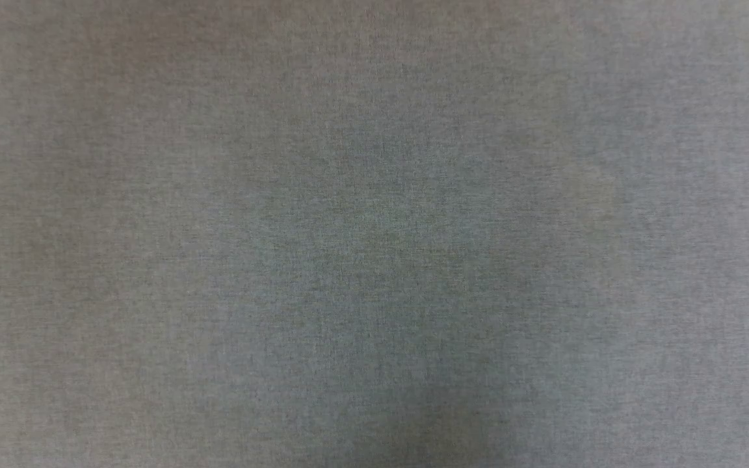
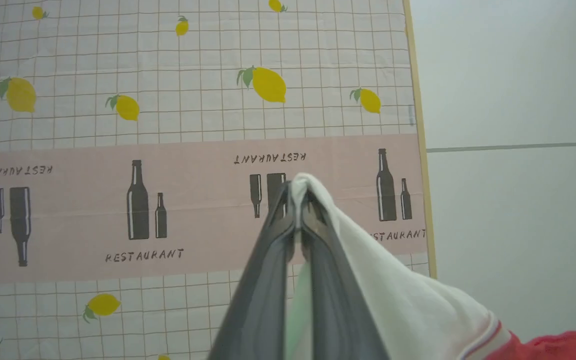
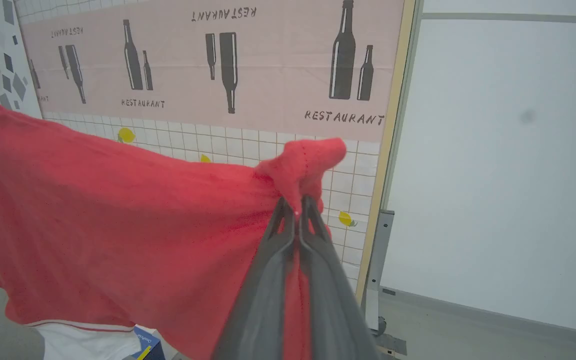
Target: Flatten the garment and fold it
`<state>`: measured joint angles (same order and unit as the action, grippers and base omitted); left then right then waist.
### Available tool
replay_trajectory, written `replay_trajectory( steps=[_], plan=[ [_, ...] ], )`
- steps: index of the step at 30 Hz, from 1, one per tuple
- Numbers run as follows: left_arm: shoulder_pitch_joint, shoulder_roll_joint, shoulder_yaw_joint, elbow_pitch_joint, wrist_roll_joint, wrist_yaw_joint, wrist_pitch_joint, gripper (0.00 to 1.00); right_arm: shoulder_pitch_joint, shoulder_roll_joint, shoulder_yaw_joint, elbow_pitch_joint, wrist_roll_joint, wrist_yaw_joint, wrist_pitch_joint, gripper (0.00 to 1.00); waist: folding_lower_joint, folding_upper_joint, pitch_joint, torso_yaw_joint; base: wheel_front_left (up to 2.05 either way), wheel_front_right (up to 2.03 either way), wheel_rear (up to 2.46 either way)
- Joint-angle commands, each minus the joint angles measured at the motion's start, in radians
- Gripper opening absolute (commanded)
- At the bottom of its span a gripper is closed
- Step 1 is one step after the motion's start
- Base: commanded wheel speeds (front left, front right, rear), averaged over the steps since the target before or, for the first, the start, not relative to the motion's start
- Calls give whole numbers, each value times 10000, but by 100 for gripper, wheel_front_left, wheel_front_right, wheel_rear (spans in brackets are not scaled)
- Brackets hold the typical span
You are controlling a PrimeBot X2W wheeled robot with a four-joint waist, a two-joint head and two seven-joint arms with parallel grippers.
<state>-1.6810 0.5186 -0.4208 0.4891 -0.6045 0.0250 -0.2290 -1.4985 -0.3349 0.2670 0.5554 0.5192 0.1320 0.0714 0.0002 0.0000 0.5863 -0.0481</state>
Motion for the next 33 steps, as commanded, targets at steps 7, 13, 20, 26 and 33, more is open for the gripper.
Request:
replay_trajectory(
  steps=[7, 13, 20, 26, 33],
  plan=[
    [1280, -557, -462, 408, 150, -635, -284, 0, 481, -157, 935, 624, 345, -13, -701, 0, -2, 0, 178, 345, 0, 0, 0],
    [4141, -835, -990, 106, 311, -695, -321, 0, 2052, -421, 1981, 752, 783, -13, -954, 0, -2, 0, -623, 618, 0, 0, 0],
    [7988, -785, -2136, -394, 732, -617, -324, 0, 4910, -1249, 3223, 306, 1664, -13, -595, 0, -2, 0, -2228, 949, 0, 0, 0],
    [10793, -82, -2779, -1067, 390, -605, 190, 0, 7633, -2179, 3633, -610, 2816, -13, -192, 0, -2, 0, -3635, 1105, 0, 0, 0],
    [13194, 1239, -3037, -2641, -99, -168, 1191, 0, 9842, -2888, 3356, -1585, 3514, -13, 250, 0, -2, 0, -4652, 1148, 0, 0, 0]
  ],
)
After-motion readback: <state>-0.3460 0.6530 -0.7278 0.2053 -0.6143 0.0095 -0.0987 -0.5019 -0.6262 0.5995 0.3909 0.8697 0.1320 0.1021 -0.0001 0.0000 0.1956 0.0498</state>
